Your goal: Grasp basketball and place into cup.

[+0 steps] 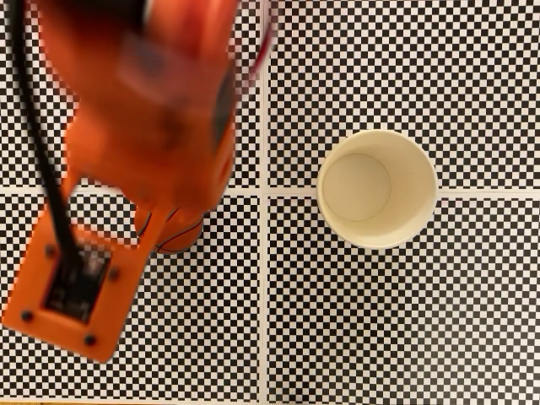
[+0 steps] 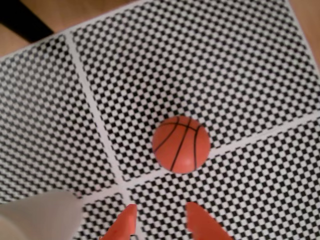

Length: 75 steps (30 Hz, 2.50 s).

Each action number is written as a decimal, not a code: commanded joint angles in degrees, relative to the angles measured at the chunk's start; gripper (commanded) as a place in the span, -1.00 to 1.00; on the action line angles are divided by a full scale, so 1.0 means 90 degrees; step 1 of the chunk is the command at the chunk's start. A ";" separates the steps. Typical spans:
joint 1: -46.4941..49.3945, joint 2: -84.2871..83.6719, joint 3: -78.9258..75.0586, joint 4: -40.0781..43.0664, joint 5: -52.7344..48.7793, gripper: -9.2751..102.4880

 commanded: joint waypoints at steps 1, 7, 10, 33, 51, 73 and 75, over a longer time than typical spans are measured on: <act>0.0098 -0.0244 -0.0547 0.0254 0.0098 -0.58; 0.0146 -0.0703 -0.1074 0.0596 0.0059 -0.43; 0.0127 -0.0986 -0.1533 0.0859 0.0029 -0.33; -0.0225 -0.2793 -0.2520 0.0820 0.0186 0.15; -0.0117 -0.3828 -0.3447 0.0898 0.0146 0.31; -0.0039 -0.4492 -0.3760 0.1182 0.0049 0.27; -0.0049 -0.4609 -0.3887 0.1182 0.0039 0.28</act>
